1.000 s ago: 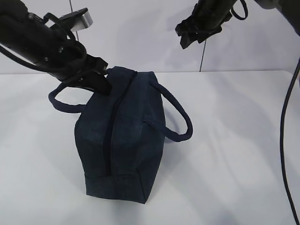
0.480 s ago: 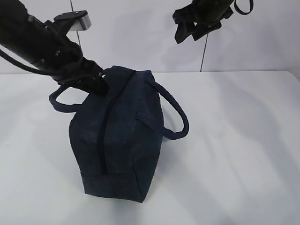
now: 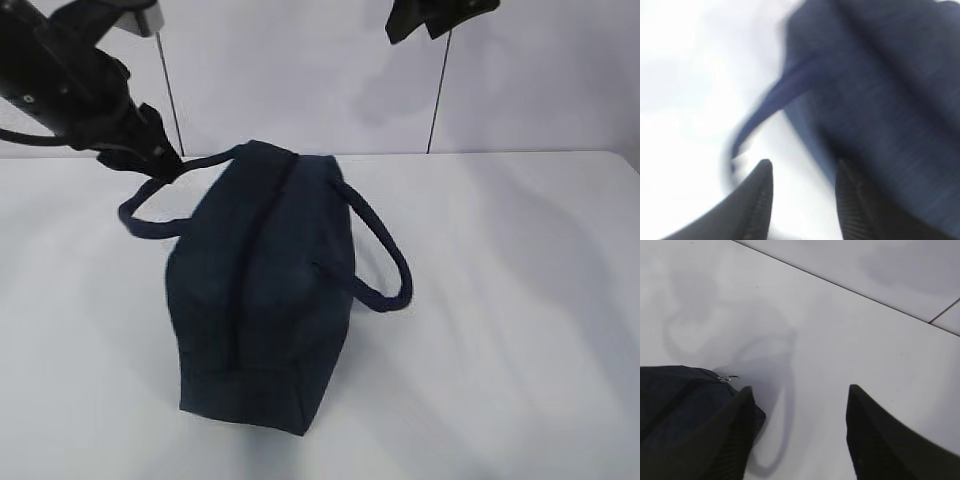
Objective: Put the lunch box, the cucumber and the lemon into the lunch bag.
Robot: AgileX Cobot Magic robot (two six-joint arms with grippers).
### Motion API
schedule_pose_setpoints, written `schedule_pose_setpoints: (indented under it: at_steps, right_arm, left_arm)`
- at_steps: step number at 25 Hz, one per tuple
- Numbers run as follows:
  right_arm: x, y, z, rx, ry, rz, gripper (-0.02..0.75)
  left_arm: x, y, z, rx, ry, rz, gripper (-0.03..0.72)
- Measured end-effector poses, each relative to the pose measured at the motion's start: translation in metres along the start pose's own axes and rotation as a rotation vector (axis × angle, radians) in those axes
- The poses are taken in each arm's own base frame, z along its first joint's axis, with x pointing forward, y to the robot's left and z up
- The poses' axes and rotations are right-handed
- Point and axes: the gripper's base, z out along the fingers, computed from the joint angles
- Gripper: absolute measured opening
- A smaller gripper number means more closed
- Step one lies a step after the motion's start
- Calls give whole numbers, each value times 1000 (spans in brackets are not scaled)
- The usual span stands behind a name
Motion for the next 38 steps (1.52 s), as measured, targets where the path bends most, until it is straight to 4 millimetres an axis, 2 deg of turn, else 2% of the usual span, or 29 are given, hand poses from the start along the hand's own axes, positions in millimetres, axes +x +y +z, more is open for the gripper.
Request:
schedule_pose_setpoints:
  at_steps: [6, 12, 21, 26, 33, 38]
  right_arm:
    - [6, 6, -12, -28, 13, 14, 420]
    - [6, 12, -34, -30, -18, 9, 420]
    - [7, 24, -85, -18, -94, -10, 420]
    - [17, 31, -108, -17, -101, -21, 420]
    - [36, 37, -121, -21, -71, -40, 420]
    - [52, 43, -132, -35, -52, -56, 420]
  left_arm:
    - [0, 0, -39, -111, -37, 112, 298]
    - [8, 7, -64, -257, 44, 234, 298]
    - [11, 2, -96, -302, -36, 50, 298]
    - [14, -4, -114, -306, -88, -5, 299]
    - [52, -16, -120, -290, -90, -94, 298]
    - [77, -26, -134, -276, -158, -157, 298]
